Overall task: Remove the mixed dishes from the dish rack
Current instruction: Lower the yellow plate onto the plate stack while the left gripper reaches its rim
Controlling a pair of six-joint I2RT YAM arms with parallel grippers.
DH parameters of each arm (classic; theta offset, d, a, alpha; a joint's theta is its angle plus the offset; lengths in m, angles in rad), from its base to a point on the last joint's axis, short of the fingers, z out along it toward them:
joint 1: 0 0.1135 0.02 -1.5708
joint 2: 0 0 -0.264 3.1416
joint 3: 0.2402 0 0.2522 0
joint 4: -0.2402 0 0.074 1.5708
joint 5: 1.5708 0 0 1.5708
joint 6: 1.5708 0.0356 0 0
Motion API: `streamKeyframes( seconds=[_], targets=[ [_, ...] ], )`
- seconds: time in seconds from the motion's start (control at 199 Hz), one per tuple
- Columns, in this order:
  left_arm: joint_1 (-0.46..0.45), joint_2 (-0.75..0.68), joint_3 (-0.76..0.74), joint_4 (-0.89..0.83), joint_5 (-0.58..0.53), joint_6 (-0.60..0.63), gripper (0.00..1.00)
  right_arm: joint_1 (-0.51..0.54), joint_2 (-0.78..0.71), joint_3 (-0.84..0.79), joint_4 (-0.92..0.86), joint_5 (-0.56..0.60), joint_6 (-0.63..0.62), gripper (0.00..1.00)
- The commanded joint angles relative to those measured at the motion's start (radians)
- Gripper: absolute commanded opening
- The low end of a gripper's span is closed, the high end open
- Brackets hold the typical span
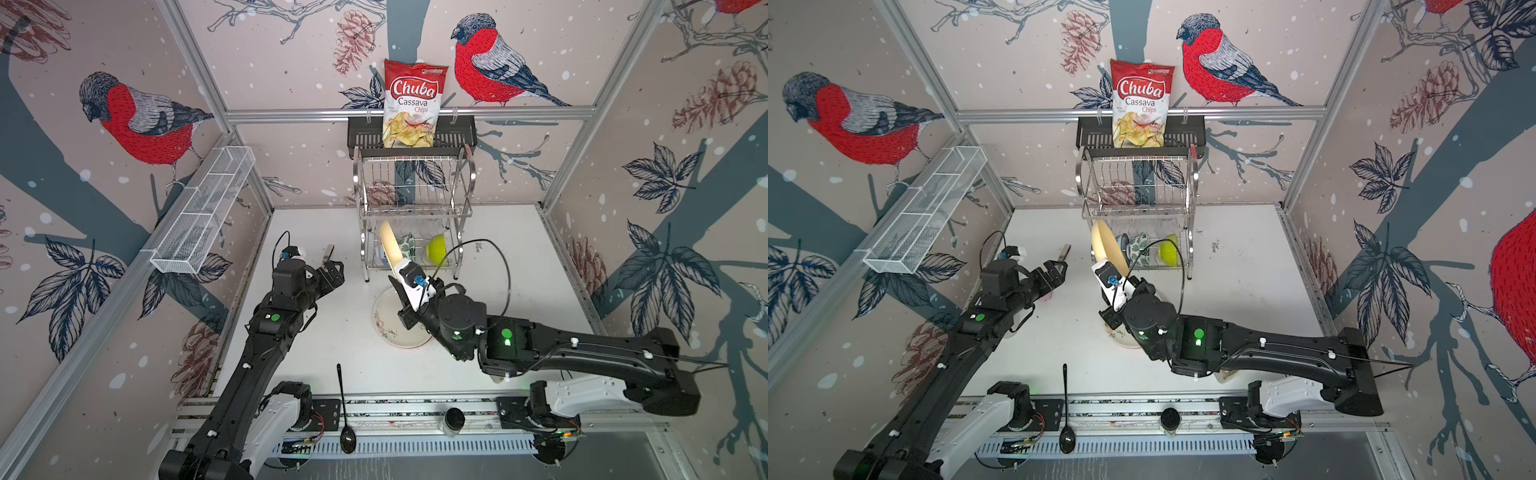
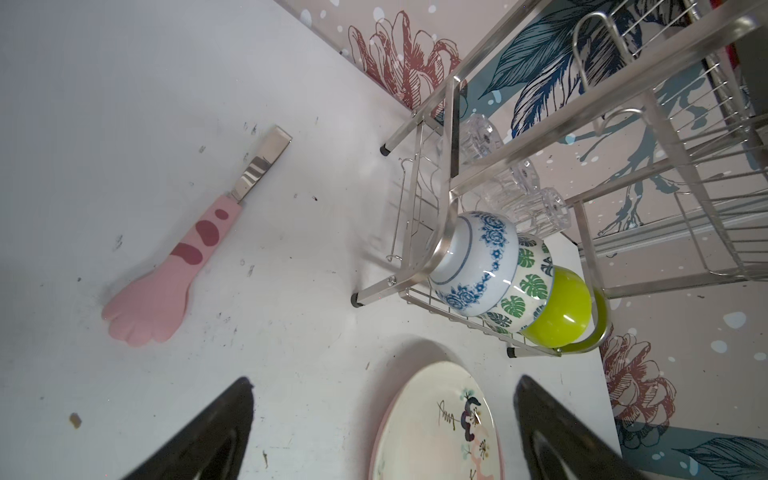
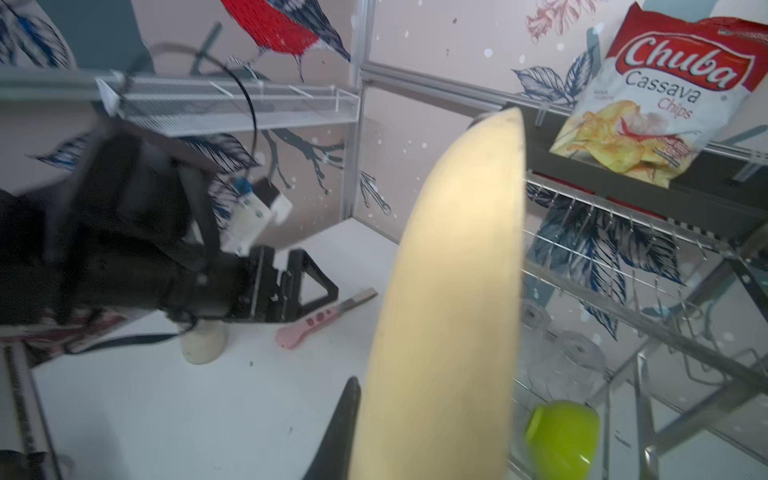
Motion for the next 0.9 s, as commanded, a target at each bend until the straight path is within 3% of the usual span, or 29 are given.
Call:
streamKeyframes(
  seconds=[0.0, 0.11, 0.241, 0.471, 0.707, 0.893],
  targets=[
    [0.003, -0.016, 0.041, -0.079, 0.035, 0.062, 0.96, 0.025, 0.073, -0.019, -0.021, 0.153, -0.036, 0.02],
    [0.003, -0.021, 0.081, -0.148, 0.053, 0.110, 0.96, 0.056, 0.211, 0.030, -0.130, 0.293, -0.040, 0.00],
    [0.003, 0.005, 0.146, -0.269, 0.058, 0.164, 0.96, 0.084, 0.353, 0.050, -0.133, 0.391, -0.158, 0.00],
    [0.003, -0.003, 0.189, -0.353, 0.113, 0.207, 0.96, 0.096, 0.432, 0.047, -0.046, 0.369, -0.245, 0.00],
    [-0.004, -0.009, 0.123, -0.222, 0.342, 0.144, 0.96, 0.113, 0.508, 0.082, -0.009, 0.375, -0.328, 0.00],
    [-0.038, -0.023, 0.195, -0.208, 0.334, 0.178, 0.96, 0.121, 0.544, 0.121, 0.005, 0.347, -0.343, 0.00]
  ],
)
